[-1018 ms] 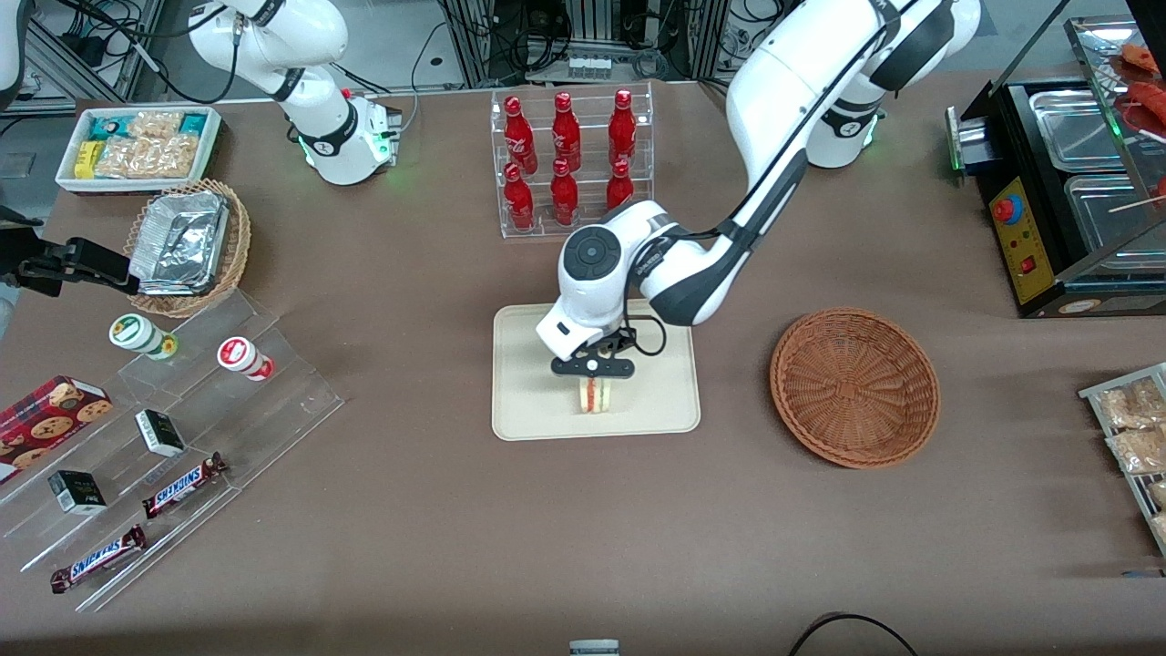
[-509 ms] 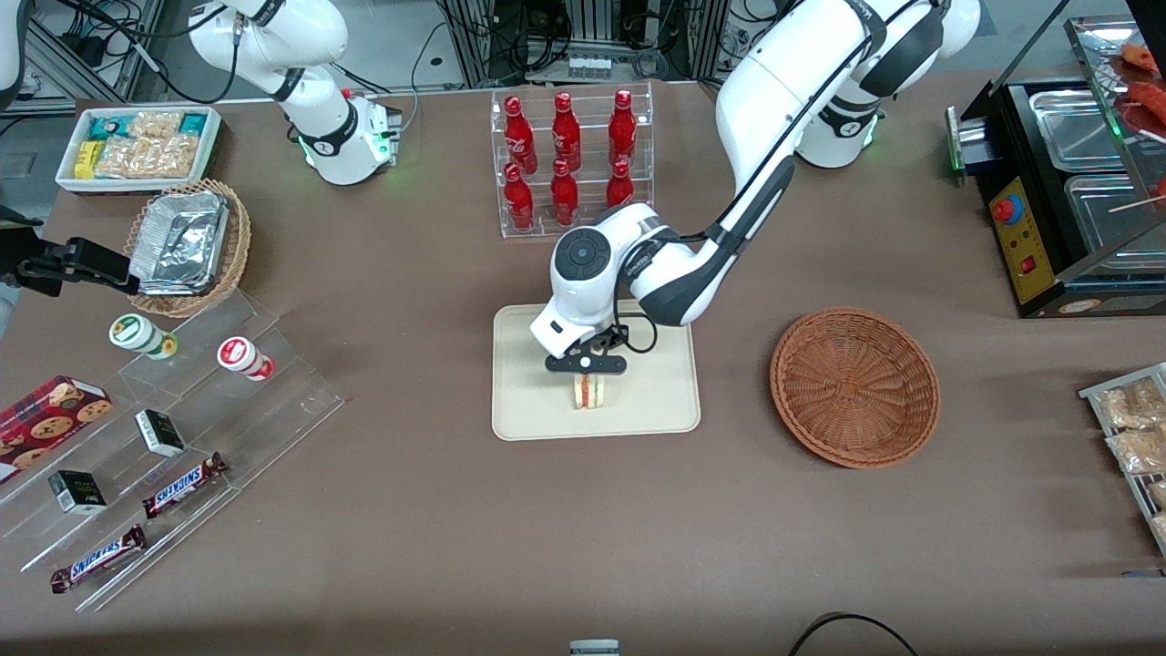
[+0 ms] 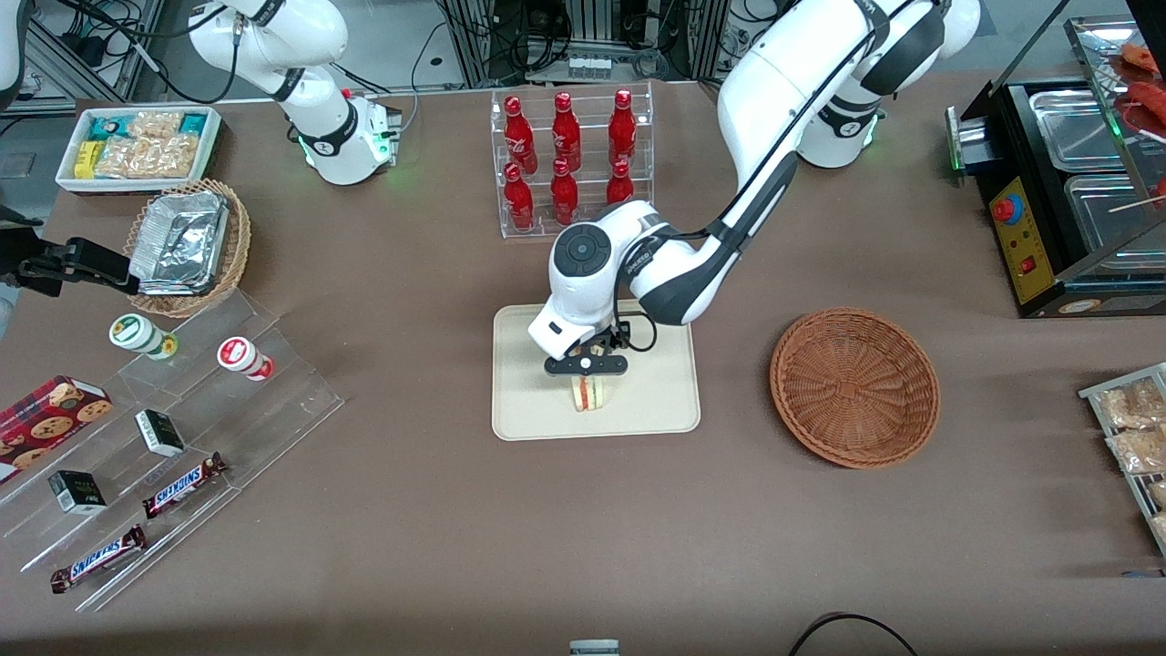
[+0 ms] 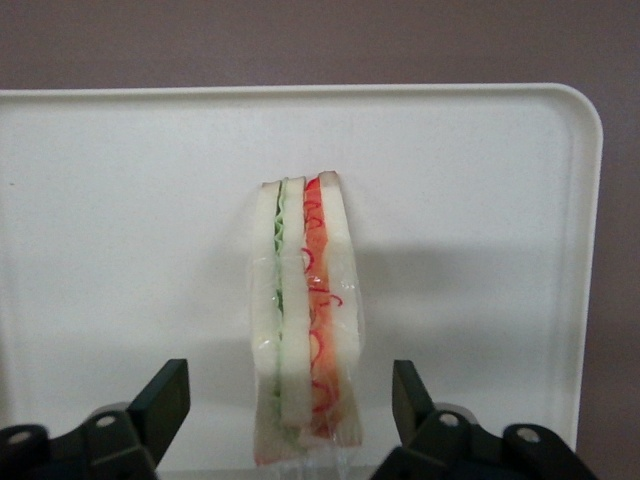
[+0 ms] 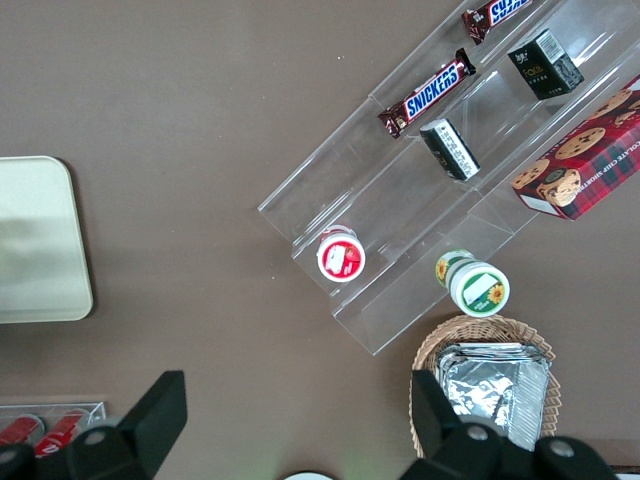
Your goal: Place sandwich from basket to tray
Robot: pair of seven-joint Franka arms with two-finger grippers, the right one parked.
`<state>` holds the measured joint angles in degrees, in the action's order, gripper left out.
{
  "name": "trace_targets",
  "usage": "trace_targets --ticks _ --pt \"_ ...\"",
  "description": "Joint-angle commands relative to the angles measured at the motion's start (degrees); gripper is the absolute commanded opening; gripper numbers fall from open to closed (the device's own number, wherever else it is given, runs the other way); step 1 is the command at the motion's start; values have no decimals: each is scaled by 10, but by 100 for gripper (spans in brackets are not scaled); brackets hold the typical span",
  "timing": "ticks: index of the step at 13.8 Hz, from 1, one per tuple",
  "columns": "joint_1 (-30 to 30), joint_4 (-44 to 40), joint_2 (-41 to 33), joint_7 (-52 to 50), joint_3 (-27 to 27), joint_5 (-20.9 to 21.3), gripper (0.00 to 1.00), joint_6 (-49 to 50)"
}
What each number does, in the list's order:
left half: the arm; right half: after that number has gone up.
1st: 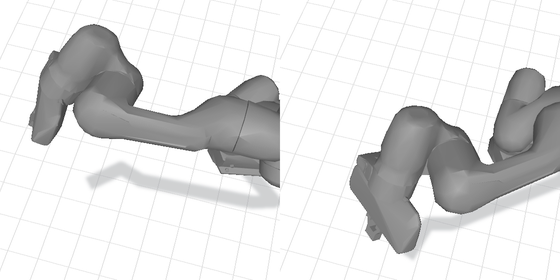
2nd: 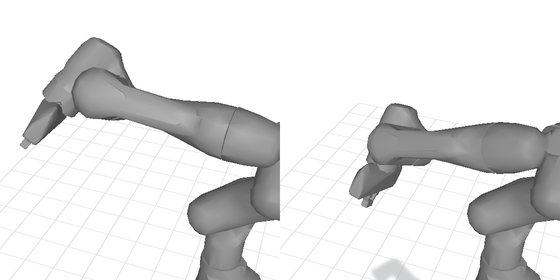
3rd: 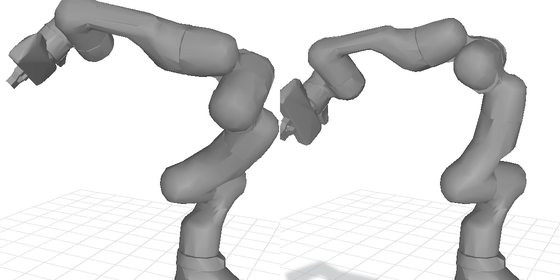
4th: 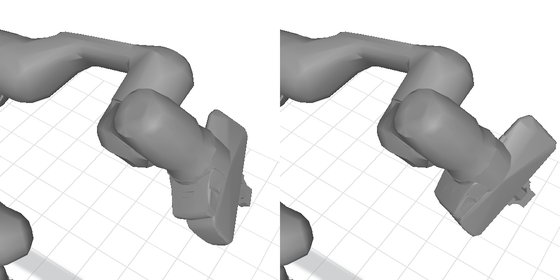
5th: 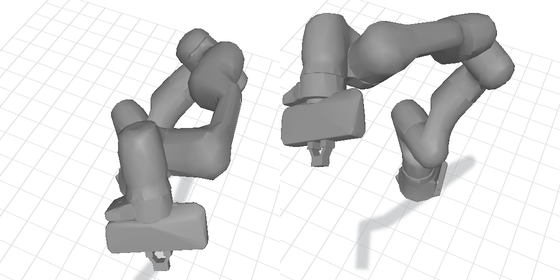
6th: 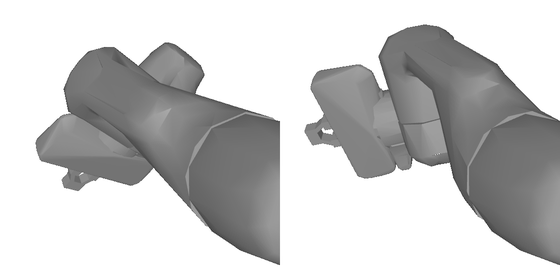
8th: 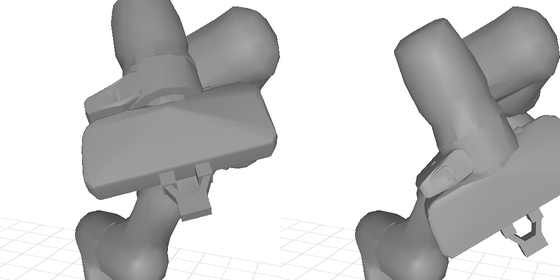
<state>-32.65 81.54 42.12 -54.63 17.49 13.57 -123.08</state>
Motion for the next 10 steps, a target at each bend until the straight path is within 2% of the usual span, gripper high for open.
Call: trace_targets --ticks 1,8,10 --pt "7 5 -76 -21 -4 3 99 63" --pt "129 24 -245 -25 -3 -31 99 232" --pt "182 53 -300 65 -4 -74 99 245"
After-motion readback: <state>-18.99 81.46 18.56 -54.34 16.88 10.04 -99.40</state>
